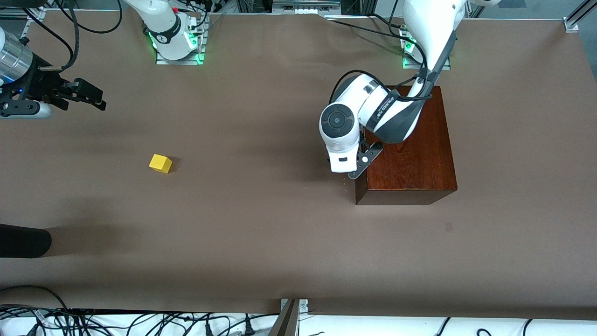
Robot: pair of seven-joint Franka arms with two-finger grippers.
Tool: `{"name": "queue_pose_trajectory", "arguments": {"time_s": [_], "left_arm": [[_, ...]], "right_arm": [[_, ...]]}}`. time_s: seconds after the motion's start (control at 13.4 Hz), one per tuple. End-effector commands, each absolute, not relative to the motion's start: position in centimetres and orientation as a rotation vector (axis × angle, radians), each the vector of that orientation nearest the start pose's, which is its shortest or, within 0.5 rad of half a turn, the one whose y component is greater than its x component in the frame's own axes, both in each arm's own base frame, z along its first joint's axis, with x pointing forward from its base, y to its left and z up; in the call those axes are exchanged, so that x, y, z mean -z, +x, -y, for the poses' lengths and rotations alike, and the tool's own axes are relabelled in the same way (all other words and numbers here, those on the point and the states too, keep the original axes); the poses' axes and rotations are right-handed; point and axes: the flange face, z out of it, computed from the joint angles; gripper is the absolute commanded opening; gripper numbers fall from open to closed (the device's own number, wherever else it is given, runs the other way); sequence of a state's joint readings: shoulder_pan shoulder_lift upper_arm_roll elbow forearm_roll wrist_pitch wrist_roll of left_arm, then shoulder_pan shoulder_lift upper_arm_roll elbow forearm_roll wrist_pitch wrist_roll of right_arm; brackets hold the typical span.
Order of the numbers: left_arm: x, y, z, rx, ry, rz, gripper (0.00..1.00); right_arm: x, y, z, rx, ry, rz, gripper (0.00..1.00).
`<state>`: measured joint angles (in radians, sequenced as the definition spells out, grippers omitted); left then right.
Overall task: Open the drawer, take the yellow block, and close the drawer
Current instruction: 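Push the drawer shut with the left gripper while the right gripper retracts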
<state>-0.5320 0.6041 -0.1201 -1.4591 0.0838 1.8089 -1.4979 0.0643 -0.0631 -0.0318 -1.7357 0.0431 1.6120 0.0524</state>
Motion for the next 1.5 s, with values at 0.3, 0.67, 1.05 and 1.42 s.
{"name": "queue_pose_trajectory", "arguments": {"time_s": [0.3,0.67,1.05,1.42], "left_arm": [[-43.4,54.2,38.6,-0.152,-2.815,1.216,1.00],[-51.1,55.3,29.9,-0.137,-2.952,0.926,1.00],[-55.6,52.8,20.2,-0.105,-3.066,0.502,1.00],[-59.4,51.3,10.2,-0.058,-3.128,0.145,1.00]], "right_arm": [[-58.1,53.5,-1.6,-0.097,-3.100,-0.041,1.00],[-58.5,53.3,-1.5,-0.092,-3.100,-0.017,1.00],[-58.8,53.6,-1.1,-0.108,-3.101,-0.027,1.00],[-59.7,53.9,-0.4,-0.049,-3.105,-0.043,1.00]]}}
